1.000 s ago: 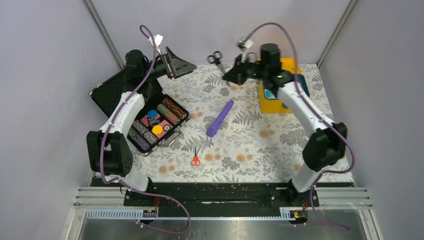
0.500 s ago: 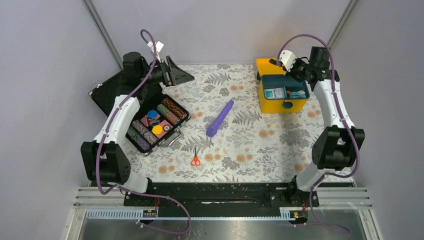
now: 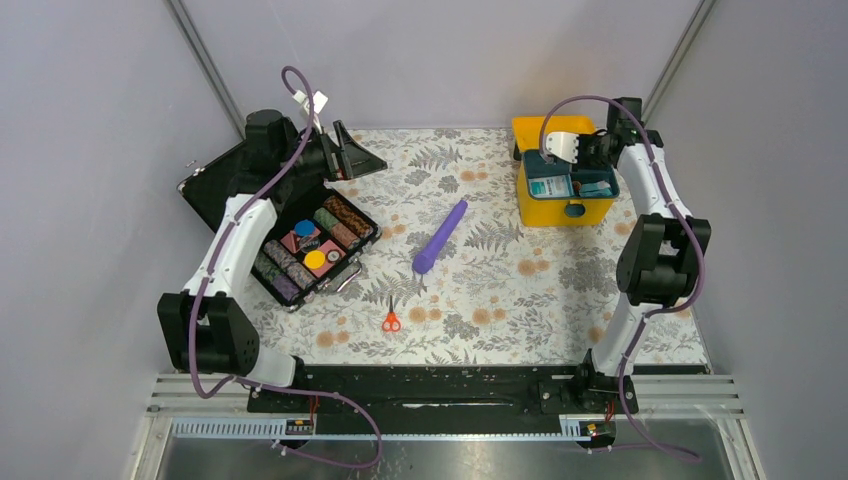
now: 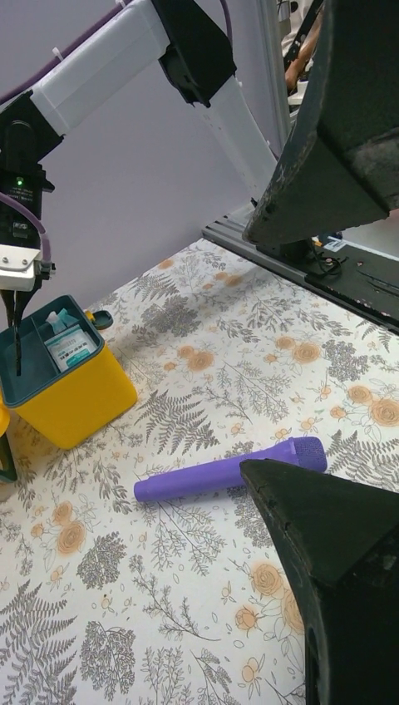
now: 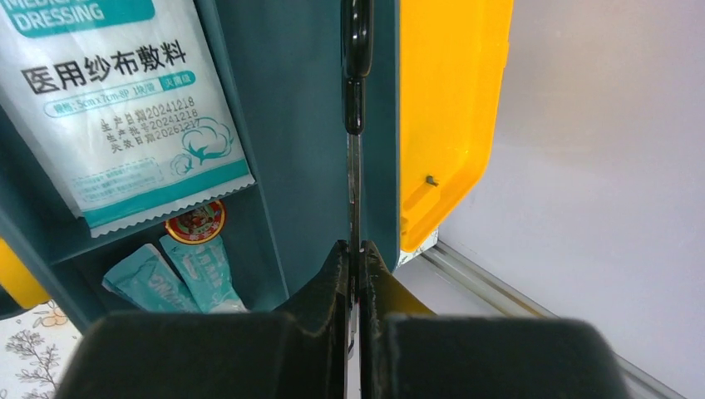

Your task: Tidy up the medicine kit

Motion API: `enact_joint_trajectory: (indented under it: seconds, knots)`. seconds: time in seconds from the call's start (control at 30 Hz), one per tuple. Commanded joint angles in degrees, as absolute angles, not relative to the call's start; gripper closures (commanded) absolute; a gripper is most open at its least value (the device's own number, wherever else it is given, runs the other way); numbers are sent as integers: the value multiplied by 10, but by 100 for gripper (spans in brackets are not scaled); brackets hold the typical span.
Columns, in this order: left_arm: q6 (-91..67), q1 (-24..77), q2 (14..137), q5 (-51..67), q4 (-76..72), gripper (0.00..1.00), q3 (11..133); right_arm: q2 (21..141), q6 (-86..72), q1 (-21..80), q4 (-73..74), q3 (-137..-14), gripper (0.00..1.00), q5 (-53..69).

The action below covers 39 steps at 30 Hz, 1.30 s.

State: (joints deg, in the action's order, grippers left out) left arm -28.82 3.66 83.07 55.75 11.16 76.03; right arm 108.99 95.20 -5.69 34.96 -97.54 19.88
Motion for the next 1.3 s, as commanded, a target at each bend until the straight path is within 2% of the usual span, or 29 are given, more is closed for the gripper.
enact_joint_trajectory:
  seconds: [0.0,0.4,0.57,0.73,0.83,1.0,1.1,1.27]
  knots:
    - [-262,33,802,539,121,1,756,1111,993,-59,363,-1018,100,180]
    - [-261,29,801,533,125,1,758,1152,980,-59,295,-1017,100,143]
    - [-261,29,798,533,123,1,752,1147,981,-59,293,-1012,82,122]
    - [-272,29,798,534,106,1,743,1140,979,-60,293,-1006,81,111]
    - [-281,29,800,537,96,1,740,1137,972,-60,293,-1006,75,111]
    - [-292,29,801,540,84,1,735,1132,969,-60,294,-1000,73,108]
    - [-293,29,801,541,81,1,732,1124,969,-60,297,-996,67,104]
    - [-295,29,798,540,78,1,726,1103,960,-62,323,-1002,65,104]
